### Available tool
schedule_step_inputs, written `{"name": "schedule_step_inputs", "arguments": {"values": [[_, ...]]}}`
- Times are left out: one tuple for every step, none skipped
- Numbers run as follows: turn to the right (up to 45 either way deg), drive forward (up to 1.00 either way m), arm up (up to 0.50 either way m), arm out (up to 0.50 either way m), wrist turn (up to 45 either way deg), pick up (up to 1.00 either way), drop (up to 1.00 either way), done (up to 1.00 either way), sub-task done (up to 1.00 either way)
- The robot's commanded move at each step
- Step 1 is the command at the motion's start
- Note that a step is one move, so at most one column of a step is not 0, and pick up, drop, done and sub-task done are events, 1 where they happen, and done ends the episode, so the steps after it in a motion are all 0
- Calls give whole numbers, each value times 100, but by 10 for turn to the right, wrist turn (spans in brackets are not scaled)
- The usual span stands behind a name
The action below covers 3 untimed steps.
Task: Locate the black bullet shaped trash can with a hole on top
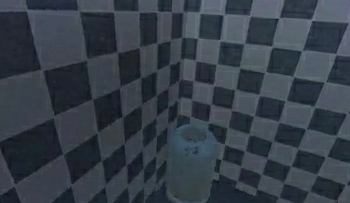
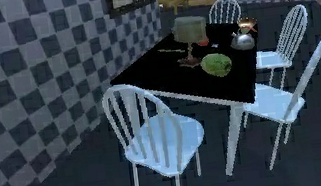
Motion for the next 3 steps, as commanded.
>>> {"name": "schedule_step_inputs", "arguments": {"values": [[150, 0, 0, 0, 0, 0, 0, 0, 0], [0, 40, 0, 0, 0, 0, 0, 0, 0], [-120, 0, 0, 0, 0, 0, 0, 0, 0]]}}
